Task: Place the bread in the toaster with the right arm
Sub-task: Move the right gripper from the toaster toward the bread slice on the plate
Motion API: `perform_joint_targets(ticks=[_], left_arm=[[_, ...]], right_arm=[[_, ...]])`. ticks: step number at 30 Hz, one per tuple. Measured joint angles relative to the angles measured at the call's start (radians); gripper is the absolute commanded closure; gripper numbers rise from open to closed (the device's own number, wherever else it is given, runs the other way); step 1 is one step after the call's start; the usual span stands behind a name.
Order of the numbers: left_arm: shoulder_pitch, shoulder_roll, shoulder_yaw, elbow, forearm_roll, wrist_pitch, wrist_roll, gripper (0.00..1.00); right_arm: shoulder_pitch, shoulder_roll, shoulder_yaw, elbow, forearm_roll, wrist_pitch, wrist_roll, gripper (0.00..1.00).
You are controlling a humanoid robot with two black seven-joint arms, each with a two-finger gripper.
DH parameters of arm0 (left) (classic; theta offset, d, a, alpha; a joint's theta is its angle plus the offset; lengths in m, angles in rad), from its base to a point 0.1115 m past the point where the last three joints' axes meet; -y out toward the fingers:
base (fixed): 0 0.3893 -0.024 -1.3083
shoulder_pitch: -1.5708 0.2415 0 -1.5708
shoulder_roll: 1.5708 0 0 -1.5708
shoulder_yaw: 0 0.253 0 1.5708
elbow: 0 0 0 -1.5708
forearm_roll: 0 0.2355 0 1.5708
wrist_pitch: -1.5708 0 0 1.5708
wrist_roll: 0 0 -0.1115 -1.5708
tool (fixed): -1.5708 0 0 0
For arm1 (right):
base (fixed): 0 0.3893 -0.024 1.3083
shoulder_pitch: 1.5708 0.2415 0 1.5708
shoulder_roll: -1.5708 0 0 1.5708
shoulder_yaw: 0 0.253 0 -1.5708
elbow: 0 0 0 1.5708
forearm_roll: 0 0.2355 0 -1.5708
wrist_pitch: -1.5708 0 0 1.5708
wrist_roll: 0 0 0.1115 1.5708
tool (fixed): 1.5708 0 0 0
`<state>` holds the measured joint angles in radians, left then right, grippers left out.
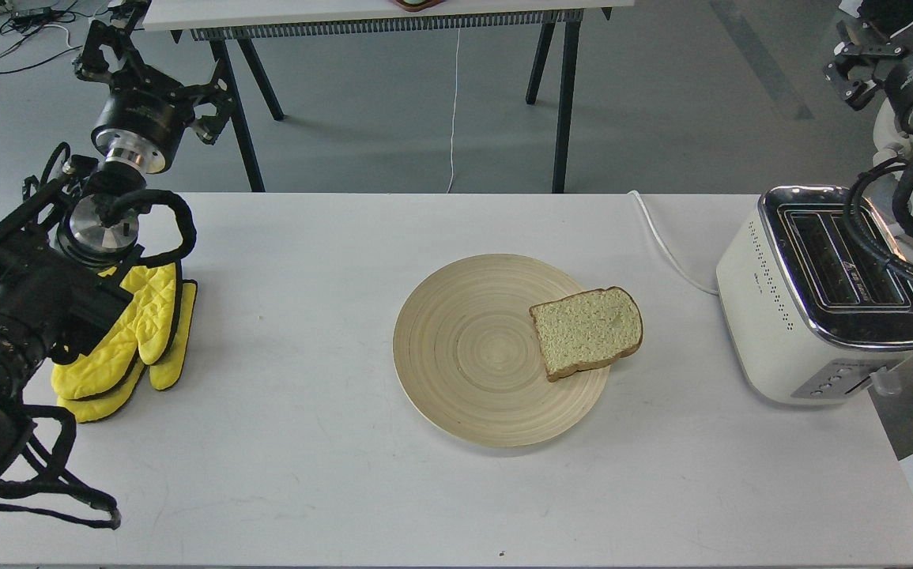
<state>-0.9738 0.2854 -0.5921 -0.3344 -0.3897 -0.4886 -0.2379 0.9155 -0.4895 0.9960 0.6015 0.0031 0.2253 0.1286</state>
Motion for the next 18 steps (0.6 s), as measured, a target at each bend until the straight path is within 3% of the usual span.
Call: perform_joint_targets(ticks=[8,13,18], left_arm=[[0.0,0.0,-0.001,0.0,0.0,0.0,0.0,0.0],[0.0,0.002,-0.001,0.0,0.0,0.0,0.0,0.0],[0.0,0.002,-0.002,0.0,0.0,0.0,0.0,0.0]], right_arm=[[-0.008,-0.009,-0.048,0.057,-0.005,0.0,0.005,0.01],[-0.068,-0.081,-0.143,0.256,-0.065,-0.039,0.028,0.01],[-0.195,-0.149,-0.2,0.544,-0.347,-0.153,0.039,0.02]])
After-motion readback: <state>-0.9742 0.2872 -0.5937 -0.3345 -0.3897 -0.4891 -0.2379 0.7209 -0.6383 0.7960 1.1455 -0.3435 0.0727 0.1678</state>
